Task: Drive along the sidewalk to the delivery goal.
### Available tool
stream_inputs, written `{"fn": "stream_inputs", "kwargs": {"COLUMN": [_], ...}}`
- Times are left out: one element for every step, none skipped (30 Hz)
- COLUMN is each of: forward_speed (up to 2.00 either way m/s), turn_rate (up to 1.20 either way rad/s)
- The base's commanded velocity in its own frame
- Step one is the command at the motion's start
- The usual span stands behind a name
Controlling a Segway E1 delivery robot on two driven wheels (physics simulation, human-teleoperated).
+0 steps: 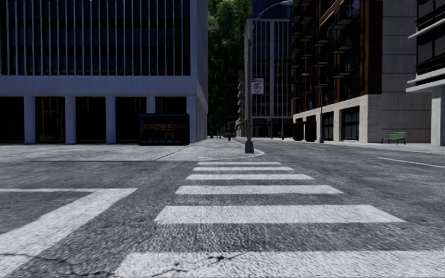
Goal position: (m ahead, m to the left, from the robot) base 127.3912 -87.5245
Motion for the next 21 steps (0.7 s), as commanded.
{"fn": "stream_inputs", "kwargs": {"forward_speed": [1.57,1.57,1.57,1.57,1.57,1.57,2.00,2.00,2.00,2.00,2.00,2.00,2.00,2.00,2.00,2.00,2.00,2.00,2.00,2.00,2.00], "turn_rate": [0.21,0.21,0.21,0.21,0.21,0.21,0.21,0.21,0.21,0.21,0.21,0.21,0.21,0.21,0.21,0.19,0.11,0.02,0.00,0.00,0.00]}}
